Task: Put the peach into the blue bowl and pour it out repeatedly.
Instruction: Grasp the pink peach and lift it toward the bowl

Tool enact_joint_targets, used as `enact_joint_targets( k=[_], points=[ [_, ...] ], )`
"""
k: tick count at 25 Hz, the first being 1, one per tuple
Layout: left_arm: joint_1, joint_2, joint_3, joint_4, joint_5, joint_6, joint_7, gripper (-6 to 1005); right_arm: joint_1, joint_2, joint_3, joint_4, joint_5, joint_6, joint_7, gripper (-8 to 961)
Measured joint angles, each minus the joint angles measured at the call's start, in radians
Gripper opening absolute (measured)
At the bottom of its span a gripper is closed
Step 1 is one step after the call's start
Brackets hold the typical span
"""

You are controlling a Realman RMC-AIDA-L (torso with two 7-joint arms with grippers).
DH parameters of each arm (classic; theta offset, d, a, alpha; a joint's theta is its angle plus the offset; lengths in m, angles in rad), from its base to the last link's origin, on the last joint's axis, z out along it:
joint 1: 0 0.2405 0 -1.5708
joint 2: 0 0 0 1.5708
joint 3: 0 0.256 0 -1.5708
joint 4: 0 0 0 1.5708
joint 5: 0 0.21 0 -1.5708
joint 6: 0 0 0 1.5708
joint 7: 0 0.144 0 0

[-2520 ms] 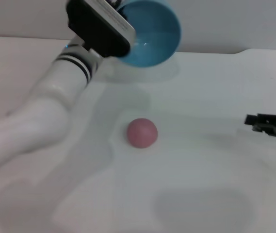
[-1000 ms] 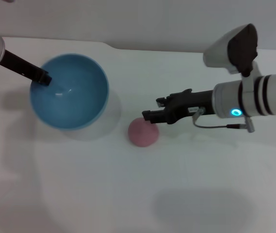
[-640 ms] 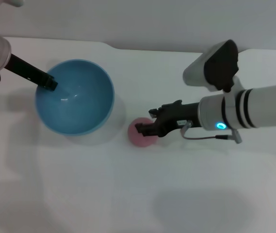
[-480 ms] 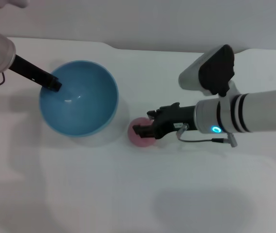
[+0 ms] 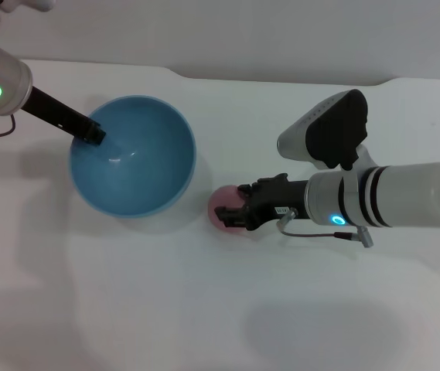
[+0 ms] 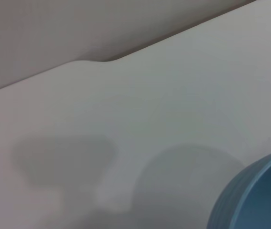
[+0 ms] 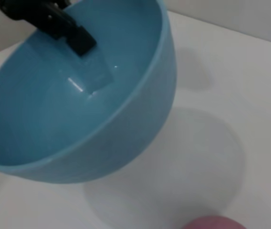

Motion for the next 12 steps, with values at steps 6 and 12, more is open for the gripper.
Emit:
enact_joint_targets(
  k=[6, 12],
  points=[
    [-0.002, -0.008, 0.016, 0.001, 0.0, 0.002, -0.002, -1, 0.0, 0.0, -0.032, -0.003, 0.012, 0.026, 0.0, 625],
    [-0.005, -0.014, 0.017, 0.001, 0.0, 0.008, -0.011, -1, -0.018, 0.0, -0.031, -0.011, 0.008, 0.026, -0.003, 415]
  ],
)
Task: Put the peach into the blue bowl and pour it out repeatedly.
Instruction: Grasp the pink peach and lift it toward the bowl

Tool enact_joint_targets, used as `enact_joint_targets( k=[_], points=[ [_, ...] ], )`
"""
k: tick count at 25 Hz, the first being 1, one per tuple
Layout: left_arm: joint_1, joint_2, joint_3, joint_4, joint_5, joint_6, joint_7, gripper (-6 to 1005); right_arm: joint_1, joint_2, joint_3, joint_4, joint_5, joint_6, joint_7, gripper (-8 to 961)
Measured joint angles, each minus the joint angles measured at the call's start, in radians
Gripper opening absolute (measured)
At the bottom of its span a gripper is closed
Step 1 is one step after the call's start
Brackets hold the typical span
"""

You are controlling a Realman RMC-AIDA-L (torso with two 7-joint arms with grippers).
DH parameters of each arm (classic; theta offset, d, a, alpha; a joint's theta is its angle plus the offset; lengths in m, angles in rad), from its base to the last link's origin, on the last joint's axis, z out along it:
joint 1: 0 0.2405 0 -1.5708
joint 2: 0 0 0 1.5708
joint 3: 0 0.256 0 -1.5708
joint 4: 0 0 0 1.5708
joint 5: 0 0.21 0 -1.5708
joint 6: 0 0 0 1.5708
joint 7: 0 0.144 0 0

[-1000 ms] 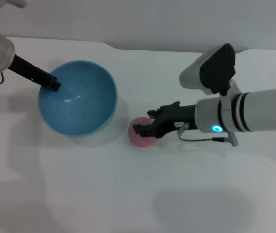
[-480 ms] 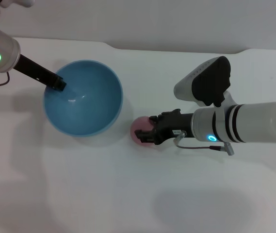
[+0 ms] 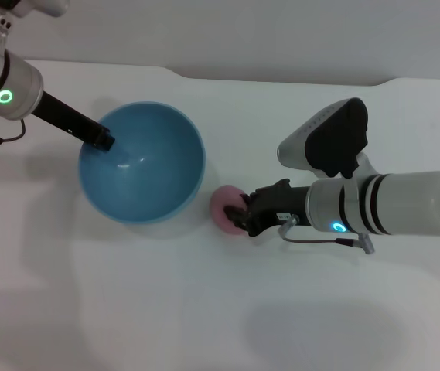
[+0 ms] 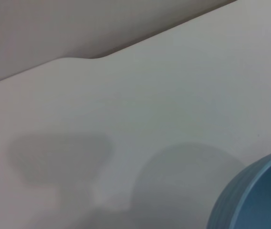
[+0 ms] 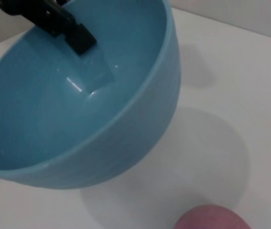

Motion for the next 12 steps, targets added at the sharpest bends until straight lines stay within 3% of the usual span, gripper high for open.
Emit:
enact_joint_targets(
  k=[8, 12],
  points=[
    [-0.003, -0.015, -0.006, 0.006, 0.005, 0.007, -0.053, -1, -0.086, -0.008, 0.085, -0.062, 0.0, -0.002, -0.012, 152],
    [-0.006, -0.024, 0.013, 0.015, 0.078, 0.01, -0.12, 0, -0.163, -0.011, 0.19, -0.104, 0.003, -0.029, -0.09, 134]
  ],
)
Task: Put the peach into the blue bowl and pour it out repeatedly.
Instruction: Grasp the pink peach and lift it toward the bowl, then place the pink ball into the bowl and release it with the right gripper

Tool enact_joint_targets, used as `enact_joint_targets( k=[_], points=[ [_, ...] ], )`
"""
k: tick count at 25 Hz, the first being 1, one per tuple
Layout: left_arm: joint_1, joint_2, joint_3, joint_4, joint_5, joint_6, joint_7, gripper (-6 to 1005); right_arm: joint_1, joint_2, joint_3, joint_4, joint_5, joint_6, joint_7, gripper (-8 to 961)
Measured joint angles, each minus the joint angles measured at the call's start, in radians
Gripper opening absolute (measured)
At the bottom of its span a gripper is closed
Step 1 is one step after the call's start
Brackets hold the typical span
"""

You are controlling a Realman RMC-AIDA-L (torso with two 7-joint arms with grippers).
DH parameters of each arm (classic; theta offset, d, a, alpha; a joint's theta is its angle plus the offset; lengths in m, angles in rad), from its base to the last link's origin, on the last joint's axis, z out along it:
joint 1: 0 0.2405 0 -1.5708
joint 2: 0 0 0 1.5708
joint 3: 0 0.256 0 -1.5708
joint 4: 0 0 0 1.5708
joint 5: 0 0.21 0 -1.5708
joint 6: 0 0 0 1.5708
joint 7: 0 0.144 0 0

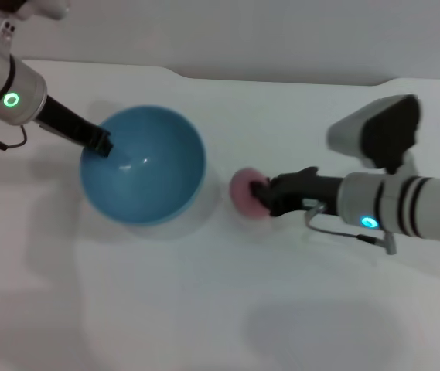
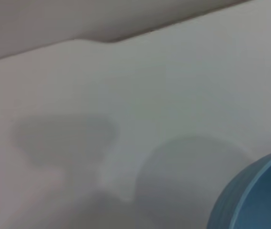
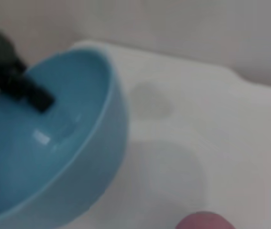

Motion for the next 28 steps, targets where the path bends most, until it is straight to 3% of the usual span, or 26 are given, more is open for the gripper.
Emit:
enact_joint_targets(
  k=[7, 13, 19, 28],
  points=[
    [-0.01, -0.032, 0.036, 0.013, 0.07, 0.019, -0.014, 0, -0.108, 0.0, 0.251, -0.059, -0.006, -0.11, -0.158, 102],
    [-0.02, -0.041, 0.147, 0.006, 0.058, 0.023, -0.062, 0, -0.123, -0.008, 0.46, -0.113, -0.003, -0.382, -0.291, 58],
    [-0.043, -0.043, 0.232, -0.041, -0.043, 0.004, -0.077, -1, -0.078, -0.014, 0.489, -0.149, -0.061, -0.645, -0.324, 71],
    [-0.067, -0.045, 0.268, -0.059, -0.079, -0.037, -0.105, 0, -0.056, -0.01, 0.461, -0.146, -0.216, -0.703, -0.195, 131]
  ],
)
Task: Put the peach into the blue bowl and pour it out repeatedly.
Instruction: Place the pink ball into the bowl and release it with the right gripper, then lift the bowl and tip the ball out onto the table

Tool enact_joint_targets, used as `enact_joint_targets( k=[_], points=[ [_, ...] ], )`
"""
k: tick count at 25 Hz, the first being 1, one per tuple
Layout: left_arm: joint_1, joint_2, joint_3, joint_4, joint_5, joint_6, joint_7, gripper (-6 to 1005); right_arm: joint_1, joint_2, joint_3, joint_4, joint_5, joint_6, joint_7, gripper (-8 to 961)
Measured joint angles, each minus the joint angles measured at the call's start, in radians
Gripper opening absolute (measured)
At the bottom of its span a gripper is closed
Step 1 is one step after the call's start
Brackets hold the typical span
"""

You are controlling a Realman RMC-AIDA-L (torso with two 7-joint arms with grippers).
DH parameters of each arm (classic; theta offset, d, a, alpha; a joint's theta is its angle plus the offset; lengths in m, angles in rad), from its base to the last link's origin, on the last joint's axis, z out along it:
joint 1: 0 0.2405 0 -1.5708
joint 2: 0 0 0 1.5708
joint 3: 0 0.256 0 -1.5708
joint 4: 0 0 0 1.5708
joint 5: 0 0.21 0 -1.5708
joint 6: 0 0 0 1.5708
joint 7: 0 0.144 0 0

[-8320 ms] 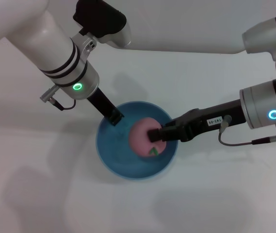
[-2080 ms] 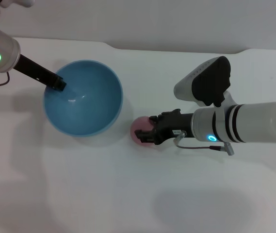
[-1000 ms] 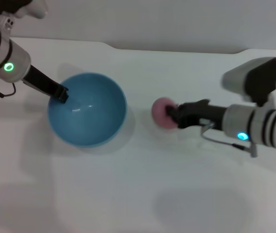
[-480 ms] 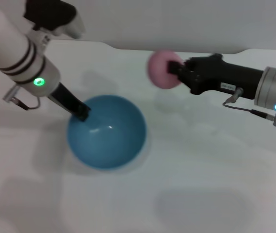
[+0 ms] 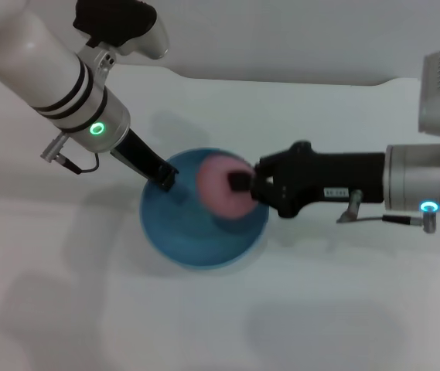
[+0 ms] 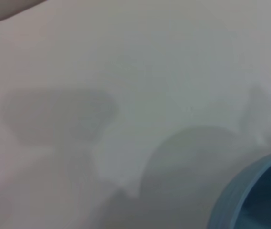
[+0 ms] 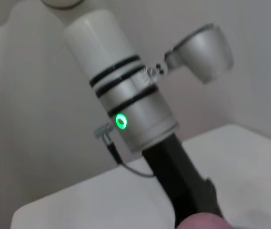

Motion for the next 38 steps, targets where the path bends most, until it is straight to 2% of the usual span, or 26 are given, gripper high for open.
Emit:
enact_joint_targets(
  k=[6, 14, 19, 20, 24, 26, 27, 28, 31, 32, 34, 38],
  points=[
    [-0.01, -0.002, 0.021, 0.0, -0.036, -0.002, -0.008, -1, 0.021, 0.0, -0.014, 0.004, -0.104, 0.001, 0.145, 170],
    [-0.014, -0.002, 0.032, 0.0, -0.049, 0.001, -0.009, 0, 0.024, -0.001, -0.004, -0.009, -0.114, -0.016, 0.153, 223],
    [-0.01, -0.002, 0.038, 0.0, -0.051, -0.001, -0.007, 0, 0.013, -0.001, 0.039, -0.028, -0.108, -0.019, 0.161, 371],
    [-0.01, -0.002, 0.039, 0.0, -0.053, -0.002, -0.005, 0, 0.008, 0.0, 0.06, -0.03, -0.107, -0.02, 0.163, 401],
    [-0.004, -0.002, 0.069, 0.001, -0.086, -0.033, 0.006, 0, -0.033, 0.001, 0.191, -0.022, -0.086, -0.015, 0.193, 402],
    [0.012, -0.002, 0.113, 0.014, -0.132, -0.07, 0.034, 0, -0.056, -0.007, 0.264, 0.003, -0.099, -0.017, 0.213, 402],
    [0.02, -0.002, 0.134, 0.021, -0.157, -0.085, 0.049, 0, -0.078, -0.019, 0.341, 0.037, -0.147, -0.028, 0.236, 402],
    [0.035, -0.003, 0.174, 0.031, -0.214, -0.125, 0.078, 0, -0.078, -0.019, 0.341, 0.037, -0.147, -0.028, 0.236, 402],
    [0.051, -0.003, 0.225, 0.04, -0.281, -0.191, 0.105, 0, -0.116, -0.03, 0.492, 0.074, -0.247, -0.047, 0.299, 401],
    [0.06, -0.003, 0.276, 0.042, -0.321, -0.28, 0.112, -1, -0.132, -0.03, 0.546, 0.078, -0.283, -0.057, 0.316, 401],
    [0.061, -0.003, 0.298, 0.042, -0.331, -0.321, 0.112, -1, -0.164, -0.027, 0.647, 0.081, -0.345, -0.09, 0.333, 401],
    [0.072, -0.004, 0.376, 0.046, -0.361, -0.5, 0.113, -1, -0.194, -0.022, 0.737, 0.079, -0.434, -0.159, 0.335, 401]
  ],
)
